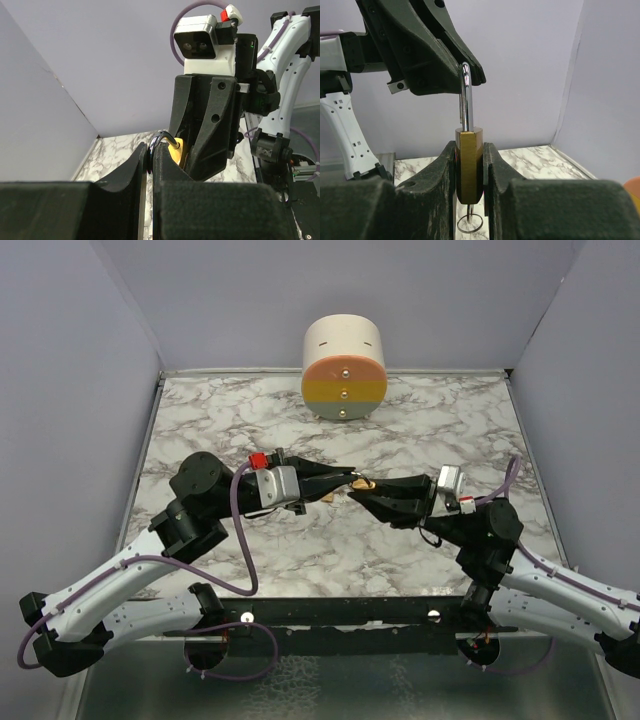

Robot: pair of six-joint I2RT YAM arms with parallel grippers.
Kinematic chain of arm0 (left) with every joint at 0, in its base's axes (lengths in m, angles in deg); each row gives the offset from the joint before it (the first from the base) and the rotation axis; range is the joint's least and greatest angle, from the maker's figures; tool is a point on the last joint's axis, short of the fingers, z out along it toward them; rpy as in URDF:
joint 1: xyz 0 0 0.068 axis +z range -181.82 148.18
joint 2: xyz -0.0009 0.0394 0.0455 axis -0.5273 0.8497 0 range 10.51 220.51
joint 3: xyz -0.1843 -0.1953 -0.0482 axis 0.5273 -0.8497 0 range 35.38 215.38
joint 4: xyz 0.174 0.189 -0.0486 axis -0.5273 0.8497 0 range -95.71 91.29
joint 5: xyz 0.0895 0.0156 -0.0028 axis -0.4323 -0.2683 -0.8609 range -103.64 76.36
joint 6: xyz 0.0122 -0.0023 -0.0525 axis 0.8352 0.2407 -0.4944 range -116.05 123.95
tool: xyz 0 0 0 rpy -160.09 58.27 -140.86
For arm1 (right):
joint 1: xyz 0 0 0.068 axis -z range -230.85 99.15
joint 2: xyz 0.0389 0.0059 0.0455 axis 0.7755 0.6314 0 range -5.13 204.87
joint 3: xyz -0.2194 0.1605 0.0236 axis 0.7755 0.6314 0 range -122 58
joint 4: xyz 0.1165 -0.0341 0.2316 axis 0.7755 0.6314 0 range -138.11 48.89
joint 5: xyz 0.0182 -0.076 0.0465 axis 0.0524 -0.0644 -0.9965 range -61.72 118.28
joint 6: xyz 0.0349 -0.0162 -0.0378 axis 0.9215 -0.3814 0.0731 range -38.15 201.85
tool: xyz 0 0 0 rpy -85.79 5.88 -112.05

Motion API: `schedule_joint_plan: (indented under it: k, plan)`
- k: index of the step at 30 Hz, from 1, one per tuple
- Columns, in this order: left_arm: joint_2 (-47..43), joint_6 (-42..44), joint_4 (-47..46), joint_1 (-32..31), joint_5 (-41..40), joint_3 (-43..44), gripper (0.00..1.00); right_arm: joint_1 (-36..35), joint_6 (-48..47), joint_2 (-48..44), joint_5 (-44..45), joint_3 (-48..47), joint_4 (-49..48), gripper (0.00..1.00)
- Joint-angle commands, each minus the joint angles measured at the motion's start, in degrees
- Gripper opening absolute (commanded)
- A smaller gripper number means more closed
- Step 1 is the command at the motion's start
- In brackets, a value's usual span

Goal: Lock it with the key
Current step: Lock the lock.

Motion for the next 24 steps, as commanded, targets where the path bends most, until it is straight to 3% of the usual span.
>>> schedule_joint_plan:
  k: [1,24]
  plan:
    - [1.0,-1.2,-1.4,-0.3,-0.2,-0.8,0.0,-0.4,1.1,0.3,-4.9,-3.4,-2.4,0.02]
    - [5.6,-6.5,3.3,-0.3,-2.3,-2.2,0.0,-0.4,-1.2,2.0,-6.0,-8.6,-3.2,0.02]
